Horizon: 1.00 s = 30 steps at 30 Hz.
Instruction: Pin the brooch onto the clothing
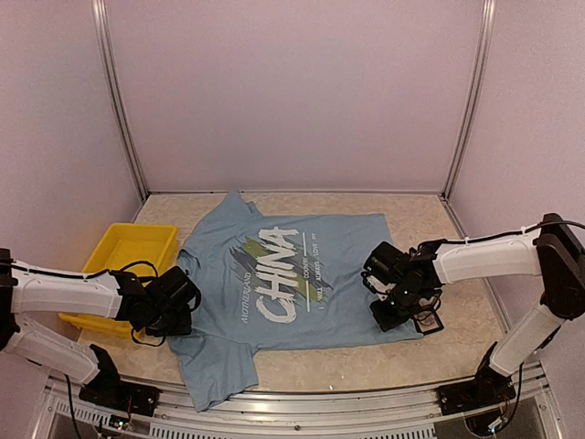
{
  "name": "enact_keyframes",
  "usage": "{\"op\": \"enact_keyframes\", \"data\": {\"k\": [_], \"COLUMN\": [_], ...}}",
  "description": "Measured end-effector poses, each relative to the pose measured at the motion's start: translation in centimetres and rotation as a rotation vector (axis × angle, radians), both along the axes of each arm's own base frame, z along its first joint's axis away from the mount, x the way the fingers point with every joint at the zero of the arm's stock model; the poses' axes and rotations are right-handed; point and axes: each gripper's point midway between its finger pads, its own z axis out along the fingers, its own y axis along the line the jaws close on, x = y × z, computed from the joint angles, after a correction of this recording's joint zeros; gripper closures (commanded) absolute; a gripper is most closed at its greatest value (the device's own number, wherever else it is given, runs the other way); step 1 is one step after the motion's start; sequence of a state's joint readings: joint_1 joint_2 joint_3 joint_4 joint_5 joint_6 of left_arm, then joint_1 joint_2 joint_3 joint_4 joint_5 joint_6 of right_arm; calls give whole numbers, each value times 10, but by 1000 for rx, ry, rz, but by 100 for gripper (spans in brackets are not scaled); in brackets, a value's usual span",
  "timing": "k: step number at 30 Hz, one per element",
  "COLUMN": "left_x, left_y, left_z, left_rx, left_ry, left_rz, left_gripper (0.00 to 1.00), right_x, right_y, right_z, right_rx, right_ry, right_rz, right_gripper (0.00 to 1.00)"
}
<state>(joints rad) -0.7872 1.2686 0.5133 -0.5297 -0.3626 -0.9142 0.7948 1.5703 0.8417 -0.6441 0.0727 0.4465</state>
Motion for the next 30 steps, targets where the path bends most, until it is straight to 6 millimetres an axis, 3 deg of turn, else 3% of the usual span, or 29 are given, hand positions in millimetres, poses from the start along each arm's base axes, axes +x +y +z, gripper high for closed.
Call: {"op": "enact_keyframes", "data": {"k": [3,6,8,10,11,13,16,18,20,22,27,30], "left_x": [4,30,52,73,79,91,103,109,112,112,116,118], "left_y": [-6,-32,-53,-71,-76,-86,-100,-107,-111,-112,-111,-109], "left_z": [16,60,100,137,148,164,167,161,150,143,143,143], "left_rx": [10,-32,-77,-115,-121,-122,-103,-81,-53,-30,-11,-10], "left_ry": [-32,-159,-275,-396,-433,-490,-514,-507,-489,-474,-481,-485], "left_rz": [-37,-97,-134,-171,-185,-212,-253,-279,-302,-319,-335,-330], "left_gripper": [49,35,26,20,18,15,14,14,14,14,14,14], "right_x": [6,38,70,103,117,139,152,154,153,150,144,138], "right_y": [11,30,31,14,2,-27,-69,-88,-96,-91,-43,-26], "right_z": [17,59,94,123,133,148,149,142,134,130,126,108], "right_rx": [22,59,69,55,42,-3,-86,-138,-165,-149,1,-1], "right_ry": [-3,-102,-200,-284,-316,-361,-362,-333,-302,-276,-263,-255], "right_rz": [32,45,19,-42,-81,-140,-201,-218,-207,-183,-112,-96], "right_gripper": [93,80,56,8,1,0,2,11,28,40,46,54]}}
